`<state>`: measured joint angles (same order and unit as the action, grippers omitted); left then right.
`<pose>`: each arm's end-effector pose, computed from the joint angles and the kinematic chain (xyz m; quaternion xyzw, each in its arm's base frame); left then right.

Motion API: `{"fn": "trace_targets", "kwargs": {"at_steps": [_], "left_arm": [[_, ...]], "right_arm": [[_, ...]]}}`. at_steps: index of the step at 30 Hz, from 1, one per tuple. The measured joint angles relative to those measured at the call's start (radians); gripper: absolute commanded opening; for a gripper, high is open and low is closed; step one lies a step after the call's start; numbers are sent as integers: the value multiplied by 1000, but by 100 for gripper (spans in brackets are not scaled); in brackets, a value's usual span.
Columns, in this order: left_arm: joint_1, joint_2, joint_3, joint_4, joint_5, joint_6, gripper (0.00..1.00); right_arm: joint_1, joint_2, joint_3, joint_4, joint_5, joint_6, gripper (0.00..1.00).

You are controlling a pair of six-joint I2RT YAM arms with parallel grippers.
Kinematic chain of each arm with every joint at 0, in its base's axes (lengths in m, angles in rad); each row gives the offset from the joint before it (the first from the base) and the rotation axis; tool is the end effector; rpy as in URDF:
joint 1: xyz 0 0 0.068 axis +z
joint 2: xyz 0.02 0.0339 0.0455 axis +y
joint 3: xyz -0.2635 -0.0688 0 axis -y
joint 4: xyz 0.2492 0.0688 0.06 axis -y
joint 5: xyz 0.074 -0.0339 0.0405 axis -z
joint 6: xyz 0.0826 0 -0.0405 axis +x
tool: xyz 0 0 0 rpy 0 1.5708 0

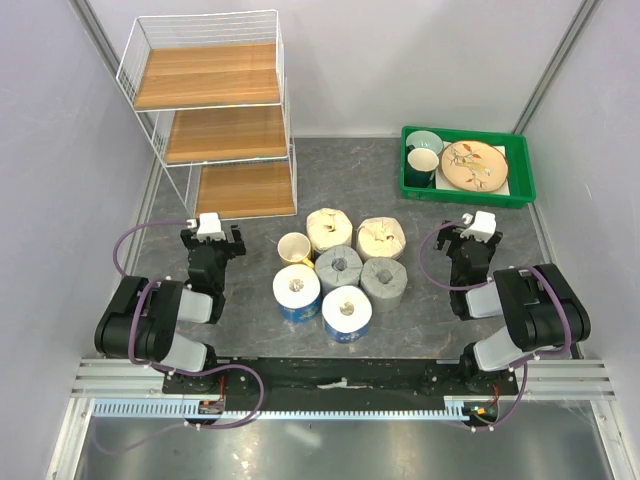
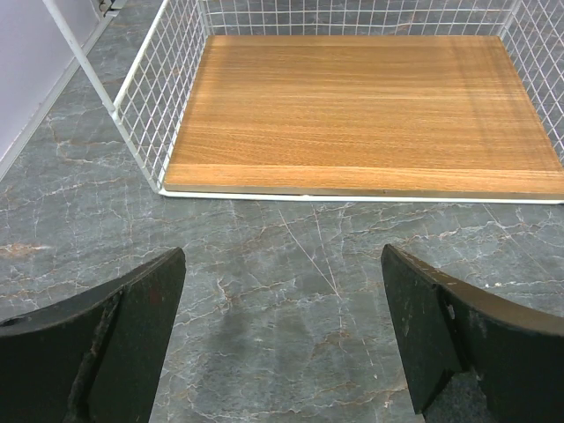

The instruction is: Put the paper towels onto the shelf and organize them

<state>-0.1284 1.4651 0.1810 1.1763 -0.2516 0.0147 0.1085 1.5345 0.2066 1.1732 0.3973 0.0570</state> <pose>0.2737 -0.0146 0.1369 -0.0308 0.7424 0.0556 0.6669 0.2788 -0.0018 0.1262 0.1091 0.7478 -0.0967 0.6478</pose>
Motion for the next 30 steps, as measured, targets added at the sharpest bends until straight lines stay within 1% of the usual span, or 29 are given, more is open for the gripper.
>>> {"fn": "trace_targets", "kwargs": {"at_steps": [9,12,14,17,22,24,27,28,30], "left_arm": [[0,0,0,0,0,0,99],[1,0,0,0,0,0,99],[3,0,0,0,0,0,99],[4,-6,0,-3,-1,0,99],[-2,-77,0,-32,-18,-3,99],[-6,-128,0,-63,-48,-8,99],[-11,-217,37,-198,-103,-37,99],[-11,-252,67,-277,-124,-57,99],[-11,-296,116,-365,-148,-87,99]], "right_arm": [[0,0,0,0,1,0,98],[0,-19,12,-45,4,2,98],[0,-72,37,-122,3,2,98],[0,-139,62,-180,3,2,98],[0,-259,96,-292,31,23,98],[0,-298,125,-367,56,62,98],[0,-324,220,-530,80,153,98],[0,-325,266,-589,80,188,98],[0,-325,324,-659,74,237,98]]}}
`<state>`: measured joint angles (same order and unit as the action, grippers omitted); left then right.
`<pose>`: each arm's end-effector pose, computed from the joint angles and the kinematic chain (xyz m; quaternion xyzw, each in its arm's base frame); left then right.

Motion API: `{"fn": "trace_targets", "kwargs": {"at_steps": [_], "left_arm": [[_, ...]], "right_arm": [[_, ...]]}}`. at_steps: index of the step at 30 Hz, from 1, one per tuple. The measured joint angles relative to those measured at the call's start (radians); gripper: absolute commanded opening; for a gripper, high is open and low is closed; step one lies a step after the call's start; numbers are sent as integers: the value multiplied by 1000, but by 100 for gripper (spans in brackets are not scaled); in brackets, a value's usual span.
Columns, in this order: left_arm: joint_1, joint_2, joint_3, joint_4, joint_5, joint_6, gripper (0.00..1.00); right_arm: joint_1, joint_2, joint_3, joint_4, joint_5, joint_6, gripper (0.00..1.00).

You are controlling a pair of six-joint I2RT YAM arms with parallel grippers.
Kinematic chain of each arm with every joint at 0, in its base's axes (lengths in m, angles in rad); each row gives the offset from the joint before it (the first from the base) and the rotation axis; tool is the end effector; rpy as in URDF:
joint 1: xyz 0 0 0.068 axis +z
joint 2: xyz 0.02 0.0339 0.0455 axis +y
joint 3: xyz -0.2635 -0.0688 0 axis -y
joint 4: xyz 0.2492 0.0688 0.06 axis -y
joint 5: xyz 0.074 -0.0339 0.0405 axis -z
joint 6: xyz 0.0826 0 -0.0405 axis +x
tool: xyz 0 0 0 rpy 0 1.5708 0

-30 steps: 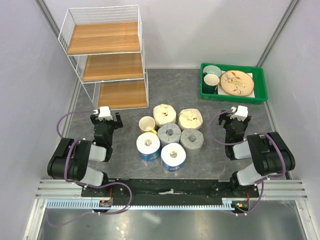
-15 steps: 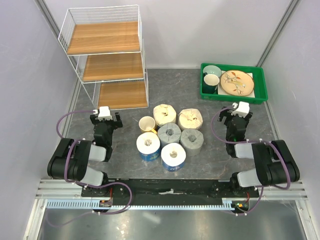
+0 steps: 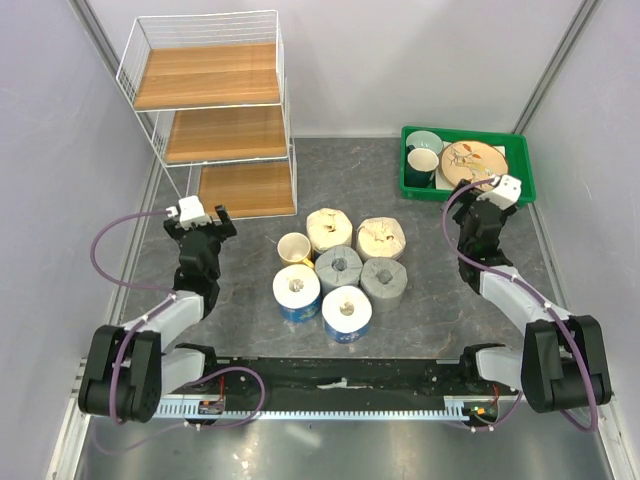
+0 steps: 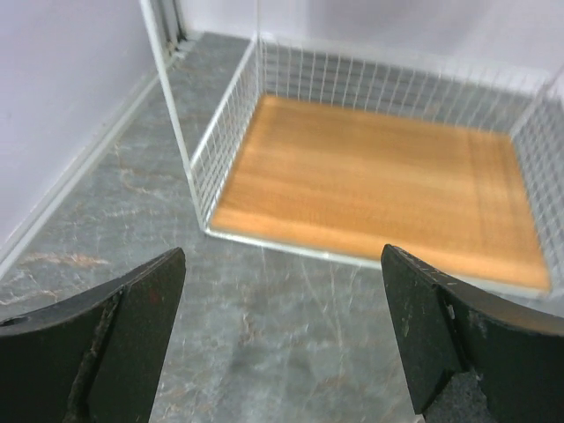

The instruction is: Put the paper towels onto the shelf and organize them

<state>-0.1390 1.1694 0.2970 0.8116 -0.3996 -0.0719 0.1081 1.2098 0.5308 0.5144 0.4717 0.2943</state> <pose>0.2749 -0.0060 0.1947 -0.1120 0.7179 0.0730 0.6831 0.3064 -0.0045 0.2260 0.2194 0.7245 -0.0490 0.6516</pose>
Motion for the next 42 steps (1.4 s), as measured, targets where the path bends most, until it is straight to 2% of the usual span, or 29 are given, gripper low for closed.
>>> {"fn": "trace_targets", "kwargs": {"at_steps": [8,15,19,27,39,42], "left_arm": [[0,-145,56,-224,-4,-142,99],[-5,-218,70,-362,146,-278,99],[-79,-210,119,-423,213,-312,99],[-286,-33,352,-532,238,-311,99],[-515,231,564,-658,182,-301,99],[-558,270,595,-684,155,-292,97]], "right_arm": [[3,-10,74,-198,-97,114,98],[8,-5,195,-388,-202,170,98],[8,-7,224,-448,-249,187,98],[8,-100,215,-511,-299,208,98],[8,-164,176,-567,-321,206,98],[8,-167,175,-579,-321,204,98]]}}
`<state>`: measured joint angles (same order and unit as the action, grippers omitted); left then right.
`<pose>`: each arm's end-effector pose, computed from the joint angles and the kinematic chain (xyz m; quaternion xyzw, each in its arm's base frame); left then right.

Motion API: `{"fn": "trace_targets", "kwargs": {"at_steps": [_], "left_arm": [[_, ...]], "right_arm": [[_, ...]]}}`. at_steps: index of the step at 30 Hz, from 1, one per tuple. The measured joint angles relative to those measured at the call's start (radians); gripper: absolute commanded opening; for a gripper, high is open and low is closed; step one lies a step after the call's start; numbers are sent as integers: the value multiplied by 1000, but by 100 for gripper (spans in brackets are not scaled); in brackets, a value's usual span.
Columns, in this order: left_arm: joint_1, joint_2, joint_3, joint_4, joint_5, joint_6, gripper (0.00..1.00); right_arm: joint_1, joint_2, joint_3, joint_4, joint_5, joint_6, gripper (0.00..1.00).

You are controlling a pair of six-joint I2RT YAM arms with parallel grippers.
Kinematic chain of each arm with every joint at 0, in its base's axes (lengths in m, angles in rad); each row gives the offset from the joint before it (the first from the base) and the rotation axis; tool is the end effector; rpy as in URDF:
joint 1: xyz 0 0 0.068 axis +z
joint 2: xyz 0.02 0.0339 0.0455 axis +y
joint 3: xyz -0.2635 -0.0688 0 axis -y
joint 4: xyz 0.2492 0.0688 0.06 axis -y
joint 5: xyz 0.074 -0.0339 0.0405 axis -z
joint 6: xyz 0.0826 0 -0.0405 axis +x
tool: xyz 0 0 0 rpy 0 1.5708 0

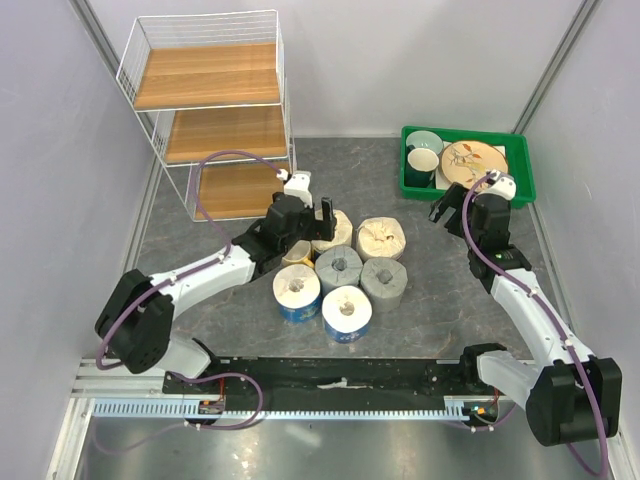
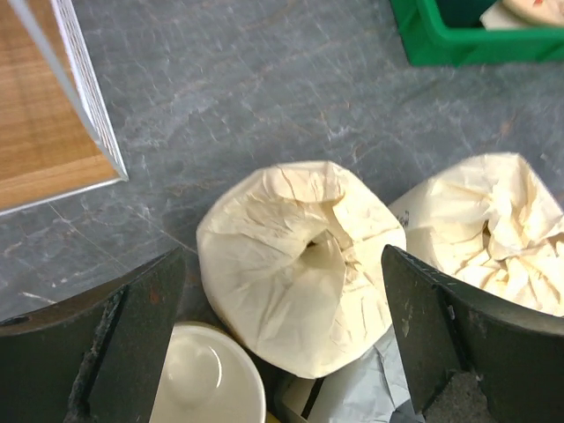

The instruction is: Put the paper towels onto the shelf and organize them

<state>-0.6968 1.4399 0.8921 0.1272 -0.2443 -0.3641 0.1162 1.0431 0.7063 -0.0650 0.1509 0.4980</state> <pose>0.2968 -0.2223 0.2332 0.0726 0.8324 -0.1849 0.5174 0.2851 0.0208 0.2546 0.1986 0.8086 0.1064 0.5435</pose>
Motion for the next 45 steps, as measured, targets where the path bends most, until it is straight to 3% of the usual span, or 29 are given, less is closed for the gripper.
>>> {"fn": "trace_targets", "kwargs": {"at_steps": [11,16,30,38,43,45], "left_arm": [[-23,72,46,-100,-107,23,91],[-23,116,80,-120,-139,25,84],[-22,213,164,-137,-145,35,74],[-14,240,175,-143,-111,34,60],[-11,240,175,-143,-93,32,42],[-10,240,177,-144,-87,32,30]], "right_arm": [[0,0,-10,-6,-8,-5,98],[0,0,-10,-12,-18,-10,98],[0,-23,-10,-27,-24,-18,98],[0,-23,-11,-28,-27,-23,98],[0,-23,-11,-29,-29,-23,98],[0,-23,-11,-29,-31,-23,98]]}}
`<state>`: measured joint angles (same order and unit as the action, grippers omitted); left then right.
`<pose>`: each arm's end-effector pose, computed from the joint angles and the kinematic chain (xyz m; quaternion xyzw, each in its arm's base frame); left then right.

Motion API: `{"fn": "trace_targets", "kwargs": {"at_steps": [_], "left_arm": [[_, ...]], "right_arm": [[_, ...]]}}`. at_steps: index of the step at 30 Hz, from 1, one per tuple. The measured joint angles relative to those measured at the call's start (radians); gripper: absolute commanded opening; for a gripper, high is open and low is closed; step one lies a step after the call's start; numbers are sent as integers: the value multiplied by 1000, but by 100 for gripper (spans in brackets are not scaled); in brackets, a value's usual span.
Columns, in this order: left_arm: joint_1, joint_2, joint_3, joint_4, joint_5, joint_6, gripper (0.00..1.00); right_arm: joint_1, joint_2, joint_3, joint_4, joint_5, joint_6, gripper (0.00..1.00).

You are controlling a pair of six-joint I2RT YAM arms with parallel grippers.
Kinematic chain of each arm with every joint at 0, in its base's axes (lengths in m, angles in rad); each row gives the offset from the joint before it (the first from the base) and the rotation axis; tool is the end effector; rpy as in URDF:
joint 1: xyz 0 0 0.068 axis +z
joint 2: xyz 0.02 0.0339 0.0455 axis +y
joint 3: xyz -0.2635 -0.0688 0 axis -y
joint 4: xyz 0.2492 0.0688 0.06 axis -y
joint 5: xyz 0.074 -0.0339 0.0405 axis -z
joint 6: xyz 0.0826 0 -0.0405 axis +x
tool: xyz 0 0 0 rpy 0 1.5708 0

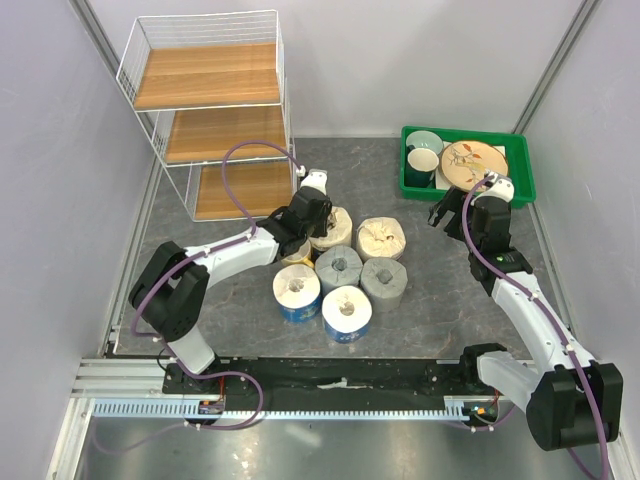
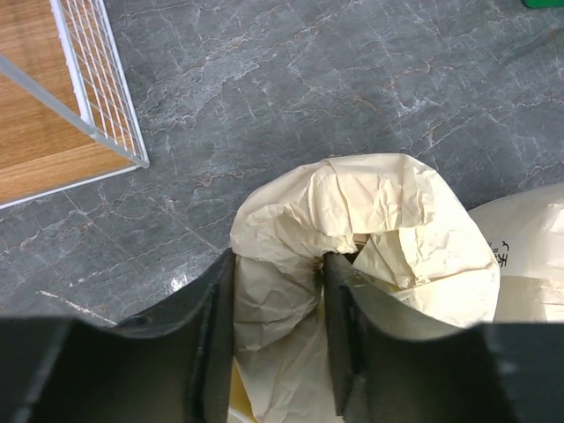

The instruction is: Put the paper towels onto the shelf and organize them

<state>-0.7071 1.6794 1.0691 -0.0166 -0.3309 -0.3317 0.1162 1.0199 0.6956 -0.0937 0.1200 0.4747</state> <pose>0.3294 -0.2462 0.1926 0.0904 0.8771 -0.0952 0.4621 0.2792 0.0226 0.2522 0.1814 0.8177 0.1103 0.5351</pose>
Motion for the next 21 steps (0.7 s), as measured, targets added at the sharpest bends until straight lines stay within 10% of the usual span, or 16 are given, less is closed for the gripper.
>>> {"fn": "trace_targets", "kwargs": {"at_steps": [21], "left_arm": [[7,-134,55,-85,111,47,18]], "right_arm": [[0,0,0,0,-10,1,98]]}}
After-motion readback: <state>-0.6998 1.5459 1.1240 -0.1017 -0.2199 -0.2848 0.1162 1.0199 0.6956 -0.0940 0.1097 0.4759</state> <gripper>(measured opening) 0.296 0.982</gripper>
